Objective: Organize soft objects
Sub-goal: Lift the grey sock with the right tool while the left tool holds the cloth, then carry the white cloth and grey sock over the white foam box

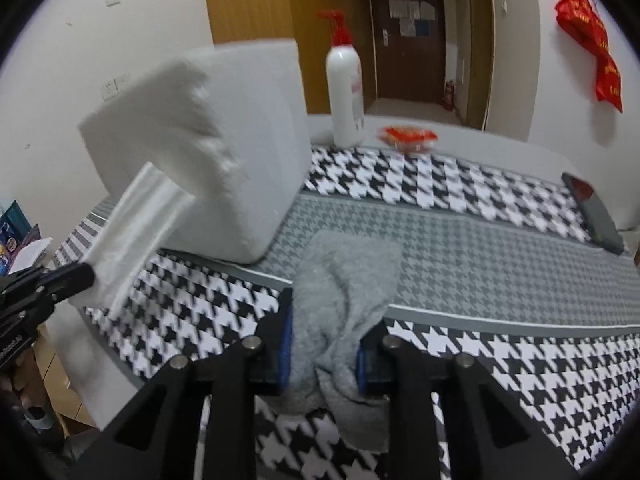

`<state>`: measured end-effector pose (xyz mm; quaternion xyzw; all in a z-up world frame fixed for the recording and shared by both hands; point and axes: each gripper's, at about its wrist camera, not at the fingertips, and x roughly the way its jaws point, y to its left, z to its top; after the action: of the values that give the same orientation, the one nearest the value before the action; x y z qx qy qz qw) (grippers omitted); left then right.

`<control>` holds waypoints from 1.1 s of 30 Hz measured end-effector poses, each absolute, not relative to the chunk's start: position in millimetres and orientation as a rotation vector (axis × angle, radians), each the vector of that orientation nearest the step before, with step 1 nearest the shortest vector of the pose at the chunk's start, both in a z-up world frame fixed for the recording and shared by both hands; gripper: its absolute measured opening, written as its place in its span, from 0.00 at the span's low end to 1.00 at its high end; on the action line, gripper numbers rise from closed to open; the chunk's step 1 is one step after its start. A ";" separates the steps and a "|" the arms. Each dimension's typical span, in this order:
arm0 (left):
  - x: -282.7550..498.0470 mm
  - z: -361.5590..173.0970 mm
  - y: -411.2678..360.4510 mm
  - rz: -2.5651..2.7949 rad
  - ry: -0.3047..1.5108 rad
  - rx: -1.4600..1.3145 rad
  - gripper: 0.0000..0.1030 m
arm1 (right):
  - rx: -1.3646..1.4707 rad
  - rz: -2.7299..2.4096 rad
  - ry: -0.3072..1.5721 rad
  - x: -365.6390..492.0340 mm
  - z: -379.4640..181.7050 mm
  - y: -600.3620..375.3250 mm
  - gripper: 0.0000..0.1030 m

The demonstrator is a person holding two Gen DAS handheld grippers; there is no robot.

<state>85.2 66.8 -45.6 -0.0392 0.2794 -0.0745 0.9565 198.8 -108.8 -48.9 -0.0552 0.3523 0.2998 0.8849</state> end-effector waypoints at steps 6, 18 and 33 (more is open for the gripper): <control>71.6 -33.4 69.9 -0.142 0.531 -0.074 0.04 | -0.108 0.647 0.663 175.6 -28.2 -108.5 0.28; 48.8 -14.2 67.1 -0.121 0.477 -0.052 0.04 | -0.112 0.695 0.576 139.0 -5.5 -103.0 0.28; 25.8 11.5 71.3 -0.066 0.401 -0.023 0.04 | -0.119 0.762 0.502 117.9 12.0 -88.0 0.28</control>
<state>25.8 71.3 11.5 -0.0113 0.1989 -0.0327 0.9794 117.9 -88.0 12.0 -0.0572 0.2423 0.3676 0.8960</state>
